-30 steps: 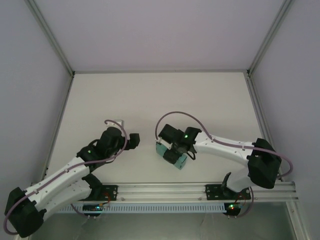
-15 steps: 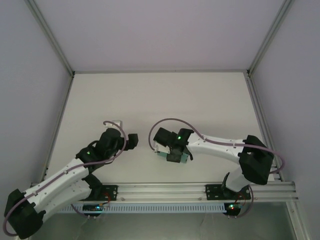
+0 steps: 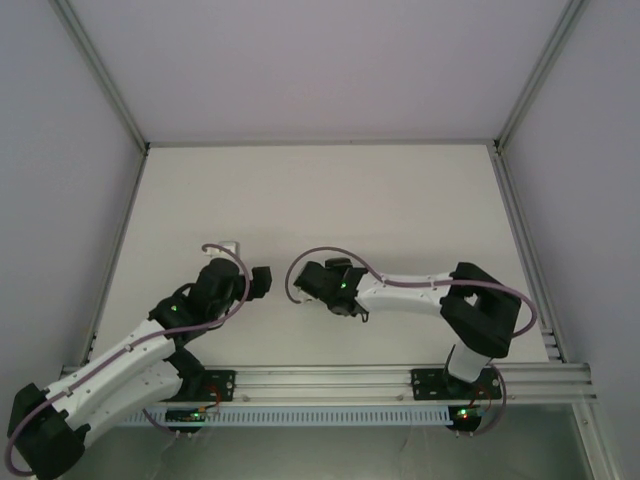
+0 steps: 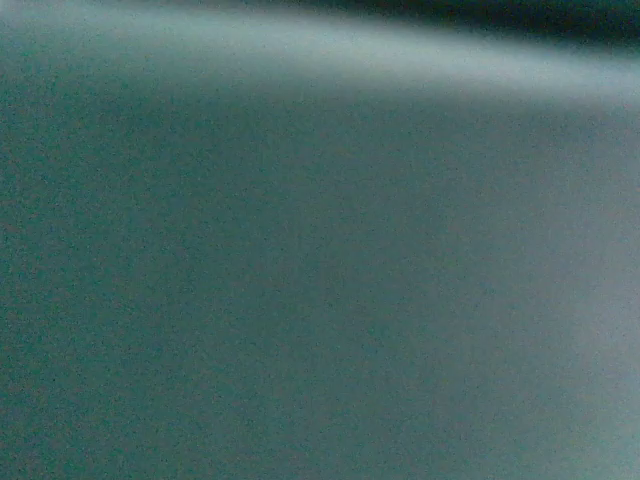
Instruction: Assemble paper box
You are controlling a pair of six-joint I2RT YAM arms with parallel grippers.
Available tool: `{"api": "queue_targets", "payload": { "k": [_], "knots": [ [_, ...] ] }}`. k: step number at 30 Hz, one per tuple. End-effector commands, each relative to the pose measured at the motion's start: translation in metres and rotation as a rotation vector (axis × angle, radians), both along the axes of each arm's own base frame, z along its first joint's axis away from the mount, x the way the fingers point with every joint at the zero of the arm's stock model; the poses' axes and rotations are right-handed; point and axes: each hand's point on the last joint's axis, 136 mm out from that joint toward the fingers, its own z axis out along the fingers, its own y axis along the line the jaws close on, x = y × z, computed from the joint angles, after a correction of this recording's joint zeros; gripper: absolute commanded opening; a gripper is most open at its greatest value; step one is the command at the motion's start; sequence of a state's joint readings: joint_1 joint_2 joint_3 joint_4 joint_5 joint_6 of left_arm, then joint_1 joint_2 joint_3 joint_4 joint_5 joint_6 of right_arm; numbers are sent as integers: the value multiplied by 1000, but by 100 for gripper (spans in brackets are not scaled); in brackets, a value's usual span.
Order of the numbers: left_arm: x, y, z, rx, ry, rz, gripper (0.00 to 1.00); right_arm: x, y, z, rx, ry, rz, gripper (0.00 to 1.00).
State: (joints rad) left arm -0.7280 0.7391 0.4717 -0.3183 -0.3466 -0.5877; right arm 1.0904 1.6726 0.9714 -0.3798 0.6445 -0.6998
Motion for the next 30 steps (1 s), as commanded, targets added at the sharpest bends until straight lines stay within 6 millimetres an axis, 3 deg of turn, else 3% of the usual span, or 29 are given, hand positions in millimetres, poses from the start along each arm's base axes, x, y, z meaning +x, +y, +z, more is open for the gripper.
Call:
{"api": "queue_targets", "payload": {
  "k": [1, 5, 9, 10, 11, 15, 19, 22, 25, 28, 30],
  "knots": [
    [2, 8, 2, 13, -17, 32, 100, 19, 2, 5, -16, -141, 15, 62],
    [2, 7, 2, 9, -20, 33, 100, 3, -11, -9, -62, -86, -9, 73],
    [4, 5, 6, 12, -32, 22, 100, -30, -18, -21, -59, 51, 1, 86],
    [5, 4, 8, 9, -36, 21, 100, -41, -19, -24, -59, 102, 11, 96],
    [5, 4, 8, 9, -38, 20, 100, -49, -20, -25, -54, 135, 13, 99],
    [8, 1, 9, 18, -42, 10, 100, -82, -28, -34, -38, 306, 1, 99],
    [12, -1, 9, 34, -38, 7, 100, -91, -30, -31, 18, 347, -29, 99],
    [21, 8, 13, 88, -62, 45, 100, -74, -27, -11, 156, 288, -84, 99],
    [40, 26, 18, 111, -79, 121, 100, -26, -37, 28, 445, 191, -291, 99],
    [65, 47, 13, 74, -59, 205, 100, 28, -76, 70, 788, 54, -540, 99],
    [81, 66, 11, 82, -76, 261, 100, 54, -113, 95, 1032, -48, -677, 99]
  ]
}}
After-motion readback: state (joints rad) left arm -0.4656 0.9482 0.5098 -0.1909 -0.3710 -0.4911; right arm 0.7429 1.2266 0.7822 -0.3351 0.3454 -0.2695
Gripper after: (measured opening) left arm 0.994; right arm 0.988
